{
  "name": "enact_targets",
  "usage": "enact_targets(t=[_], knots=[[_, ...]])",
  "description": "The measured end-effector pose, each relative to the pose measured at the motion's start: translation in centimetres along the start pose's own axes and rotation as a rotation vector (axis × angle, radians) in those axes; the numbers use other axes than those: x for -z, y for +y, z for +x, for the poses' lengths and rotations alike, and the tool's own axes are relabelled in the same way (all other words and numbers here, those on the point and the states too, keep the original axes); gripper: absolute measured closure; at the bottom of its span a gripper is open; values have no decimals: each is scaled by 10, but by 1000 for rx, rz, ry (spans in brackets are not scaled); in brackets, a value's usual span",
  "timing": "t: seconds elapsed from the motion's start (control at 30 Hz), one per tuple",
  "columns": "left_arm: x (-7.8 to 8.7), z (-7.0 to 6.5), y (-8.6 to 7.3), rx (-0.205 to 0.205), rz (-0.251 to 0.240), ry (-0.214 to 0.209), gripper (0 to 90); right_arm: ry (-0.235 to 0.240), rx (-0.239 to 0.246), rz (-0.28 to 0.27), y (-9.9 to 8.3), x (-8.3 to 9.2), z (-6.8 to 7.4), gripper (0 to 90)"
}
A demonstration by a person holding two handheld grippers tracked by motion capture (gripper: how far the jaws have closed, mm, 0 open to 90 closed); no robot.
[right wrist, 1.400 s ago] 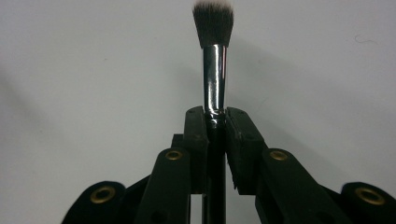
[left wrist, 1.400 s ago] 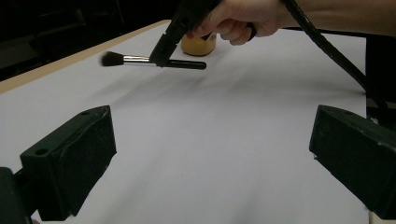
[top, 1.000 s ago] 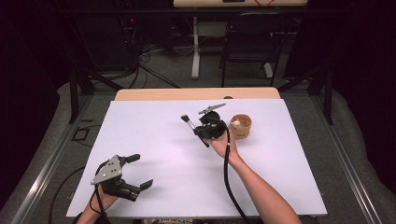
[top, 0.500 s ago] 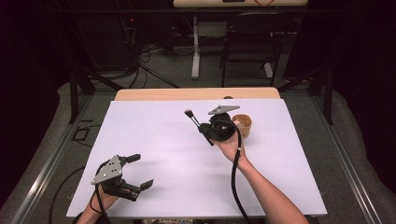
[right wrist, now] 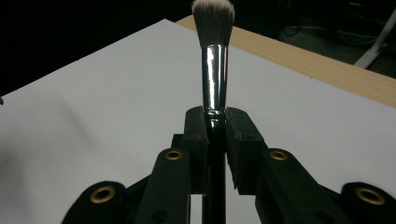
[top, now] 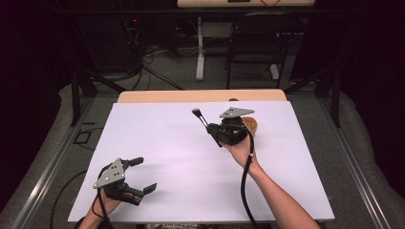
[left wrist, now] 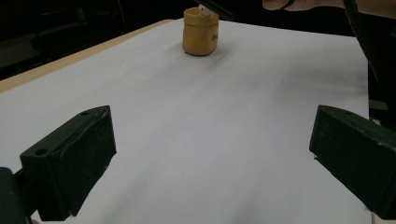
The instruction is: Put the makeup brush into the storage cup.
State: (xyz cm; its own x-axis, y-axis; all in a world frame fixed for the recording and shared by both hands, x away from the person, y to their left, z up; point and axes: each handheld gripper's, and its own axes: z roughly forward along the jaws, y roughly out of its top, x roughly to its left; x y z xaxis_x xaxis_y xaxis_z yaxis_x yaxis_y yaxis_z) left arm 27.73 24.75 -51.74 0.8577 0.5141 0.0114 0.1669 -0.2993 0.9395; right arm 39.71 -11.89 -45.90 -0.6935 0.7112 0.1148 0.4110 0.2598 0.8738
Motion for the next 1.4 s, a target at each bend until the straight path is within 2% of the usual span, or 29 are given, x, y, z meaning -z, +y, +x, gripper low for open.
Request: enact_targets(t=[0.43, 0.6, 0.63, 1.07, 1.4], knots=[[-1, 0, 0, 0, 4, -4, 4, -23, 32, -65, 3, 27, -4, 792], [-1, 0, 0, -2, 3, -4, 3, -37, 31, -89, 4, 38, -8, 792], [-1, 0, 0, -1, 8, 8, 4, -40, 32, -97, 4, 40, -9, 792], [-2, 0, 0, -3, 11, -3, 4, -75, 36, -168, 5, 61, -19, 792], [-2, 0, 0, -4, 11, -4, 4, -123, 30, -207, 5, 76, -32, 792]])
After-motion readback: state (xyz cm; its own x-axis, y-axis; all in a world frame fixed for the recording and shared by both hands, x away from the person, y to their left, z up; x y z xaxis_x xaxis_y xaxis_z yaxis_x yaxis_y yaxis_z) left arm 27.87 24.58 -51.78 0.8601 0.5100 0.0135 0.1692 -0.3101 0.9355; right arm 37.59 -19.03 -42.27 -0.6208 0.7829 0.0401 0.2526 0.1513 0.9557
